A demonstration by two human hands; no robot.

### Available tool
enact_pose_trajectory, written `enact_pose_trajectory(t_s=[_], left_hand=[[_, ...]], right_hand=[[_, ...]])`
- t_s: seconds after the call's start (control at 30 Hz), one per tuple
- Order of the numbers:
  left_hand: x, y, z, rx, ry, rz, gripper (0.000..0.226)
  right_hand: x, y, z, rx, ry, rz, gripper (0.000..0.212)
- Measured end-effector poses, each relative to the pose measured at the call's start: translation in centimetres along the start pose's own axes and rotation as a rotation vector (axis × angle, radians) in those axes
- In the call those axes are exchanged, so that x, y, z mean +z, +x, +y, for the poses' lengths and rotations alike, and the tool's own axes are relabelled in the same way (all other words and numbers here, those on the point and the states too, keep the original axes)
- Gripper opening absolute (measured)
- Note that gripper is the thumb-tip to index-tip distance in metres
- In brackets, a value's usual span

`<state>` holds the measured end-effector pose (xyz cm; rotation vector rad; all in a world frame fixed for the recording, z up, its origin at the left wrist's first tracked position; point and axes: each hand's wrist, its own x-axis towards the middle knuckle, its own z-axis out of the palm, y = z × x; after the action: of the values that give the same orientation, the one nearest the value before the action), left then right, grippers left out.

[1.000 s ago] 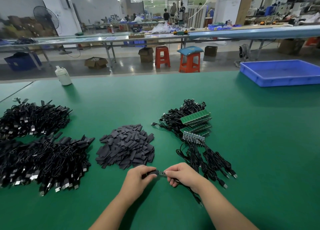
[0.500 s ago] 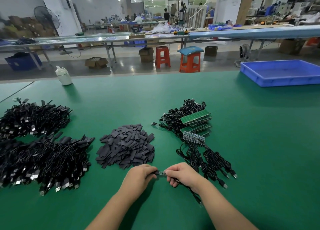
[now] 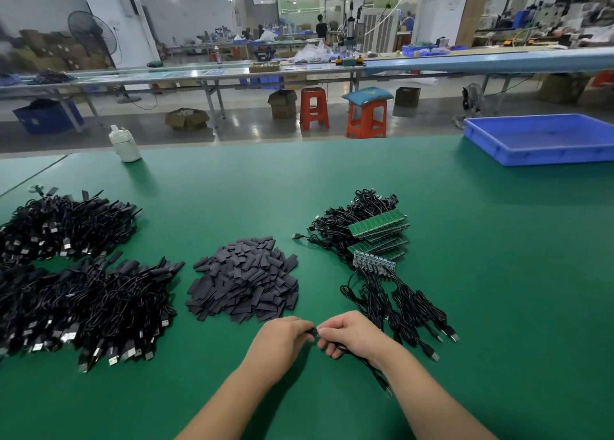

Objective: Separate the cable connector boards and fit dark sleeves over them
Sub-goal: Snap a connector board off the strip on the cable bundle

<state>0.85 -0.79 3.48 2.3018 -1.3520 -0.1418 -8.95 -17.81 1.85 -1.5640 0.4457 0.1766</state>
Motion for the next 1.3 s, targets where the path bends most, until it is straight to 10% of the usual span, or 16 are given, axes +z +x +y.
enact_pose_trajectory(t_s=[0.47,0.87,1.07,1.3], left_hand=[[0.8,0.1,0.2,0.011,-0.029,-0.028,0.022],[1.2,1.7,2.5,0.029,0.521,-0.320,0.028],[1.6,0.4,2.2,-0.246,-0.204,0.030,0.067],[1.6,-1.7,3.6,-0.487,-0.844,-0.053,0.020]], right_hand=[[0.2,-0.3,-0.4,0.015,-0.070,-0.024,0.019],[0.9,-0.5,-0.8,-0.001,-0.115,-0.040,0.030],[1.1,-0.2,-0.6,-0.009,0.156,0.121,0.022],[3.6,1.3,-2.5,-0.118,1.161,0.315,0.021]])
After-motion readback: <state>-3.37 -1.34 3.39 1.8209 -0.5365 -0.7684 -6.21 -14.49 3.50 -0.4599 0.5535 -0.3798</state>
